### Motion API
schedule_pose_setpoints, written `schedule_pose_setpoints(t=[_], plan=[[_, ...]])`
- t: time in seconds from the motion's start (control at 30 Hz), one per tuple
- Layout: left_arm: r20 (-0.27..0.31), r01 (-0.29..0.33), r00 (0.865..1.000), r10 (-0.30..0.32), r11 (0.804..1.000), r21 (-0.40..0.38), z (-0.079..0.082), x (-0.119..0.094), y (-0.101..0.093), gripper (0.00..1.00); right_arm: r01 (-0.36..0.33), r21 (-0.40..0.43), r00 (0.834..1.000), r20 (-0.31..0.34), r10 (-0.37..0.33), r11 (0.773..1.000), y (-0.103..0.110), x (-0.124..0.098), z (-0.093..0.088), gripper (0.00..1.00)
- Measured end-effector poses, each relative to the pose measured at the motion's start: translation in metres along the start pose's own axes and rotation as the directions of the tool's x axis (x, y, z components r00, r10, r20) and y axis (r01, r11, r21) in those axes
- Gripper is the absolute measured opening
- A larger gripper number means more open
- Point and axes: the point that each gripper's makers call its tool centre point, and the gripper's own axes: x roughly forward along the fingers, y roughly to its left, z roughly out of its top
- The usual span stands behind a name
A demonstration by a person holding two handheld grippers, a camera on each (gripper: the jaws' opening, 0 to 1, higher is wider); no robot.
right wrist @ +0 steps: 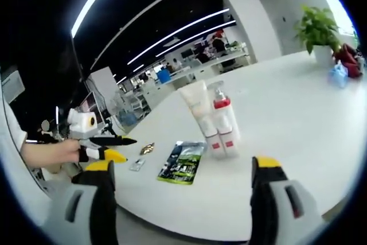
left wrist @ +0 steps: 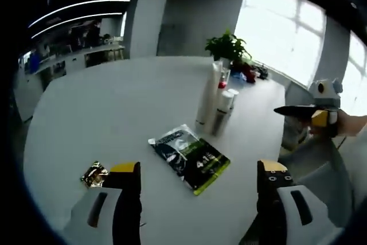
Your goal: Arrange the skincare products in the storage area until every visible bottle or jar stands upright without overlapping.
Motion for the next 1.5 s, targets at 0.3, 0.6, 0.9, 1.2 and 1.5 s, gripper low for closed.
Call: schedule_pose_setpoints(t=[0.3,0.6,0.9,1.2,1.5], plan=[[0.03,-0.141,0.989,0.142,0.989,-0.051,-0.02,-0.03,0.011,0.92,-0.013,-0.003,1.0,-0.017,0.013,1.0,0.002,0.001,-0.003,1.0],[0.031,-0.217,0.975,0.221,0.971,-0.096,-0.043,-0.056,0.01,0.97,-0.03,0.001,0.999,-0.03,0.03,1.0,0.005,0.002,-0.005,1.0],[0.036,-0.239,0.969,0.243,0.966,-0.094,-0.041,-0.063,0.013,0.97,-0.037,0.006,0.999,-0.032,0.038,0.999,0.006,0.002,-0.006,1.0],[0.018,-0.239,0.97,0.242,0.967,-0.092,-0.044,-0.062,0.015,0.97,-0.032,0.011,0.999,-0.025,0.032,0.999,0.004,0.002,-0.005,0.99],[-0.107,-0.189,0.976,0.19,0.982,0.02,-0.058,-0.055,0.032,0.94,-0.027,0.019,0.999,-0.019,0.028,0.999,0.003,0.002,-0.004,0.99]])
